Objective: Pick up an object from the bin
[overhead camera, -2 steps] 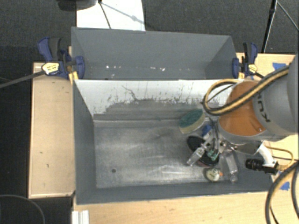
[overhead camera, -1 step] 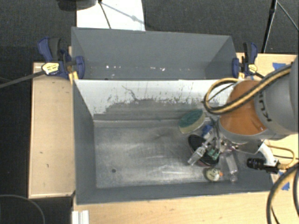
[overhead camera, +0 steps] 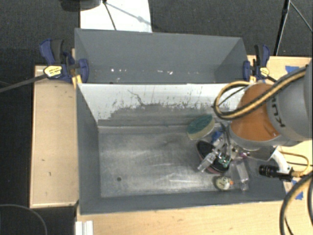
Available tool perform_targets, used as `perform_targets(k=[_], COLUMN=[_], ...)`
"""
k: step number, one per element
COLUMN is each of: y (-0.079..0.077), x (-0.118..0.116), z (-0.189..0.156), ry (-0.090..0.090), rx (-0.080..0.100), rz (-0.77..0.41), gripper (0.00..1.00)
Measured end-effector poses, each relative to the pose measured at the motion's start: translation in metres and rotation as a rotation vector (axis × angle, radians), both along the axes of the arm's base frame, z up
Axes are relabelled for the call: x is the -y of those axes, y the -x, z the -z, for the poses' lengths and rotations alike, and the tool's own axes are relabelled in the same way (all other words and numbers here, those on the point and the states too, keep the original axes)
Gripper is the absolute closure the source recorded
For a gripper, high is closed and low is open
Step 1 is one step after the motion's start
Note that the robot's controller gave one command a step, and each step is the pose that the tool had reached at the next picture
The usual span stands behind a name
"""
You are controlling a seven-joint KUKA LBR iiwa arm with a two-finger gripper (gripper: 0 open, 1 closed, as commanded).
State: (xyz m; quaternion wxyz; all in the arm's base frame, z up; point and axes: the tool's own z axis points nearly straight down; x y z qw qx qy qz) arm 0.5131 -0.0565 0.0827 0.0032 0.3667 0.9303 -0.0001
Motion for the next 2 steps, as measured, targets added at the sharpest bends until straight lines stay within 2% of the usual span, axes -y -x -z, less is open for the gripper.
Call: perform_targets(k=[1, 2], y=[-0.001, -0.002], x=[0.000, 0.001], z=[-0.063, -0.106], ry=[-0.002, -0.002], rx=[0.000, 0.000], rz=[-0.007, -0.016], gripper=[1.00, 1.00])
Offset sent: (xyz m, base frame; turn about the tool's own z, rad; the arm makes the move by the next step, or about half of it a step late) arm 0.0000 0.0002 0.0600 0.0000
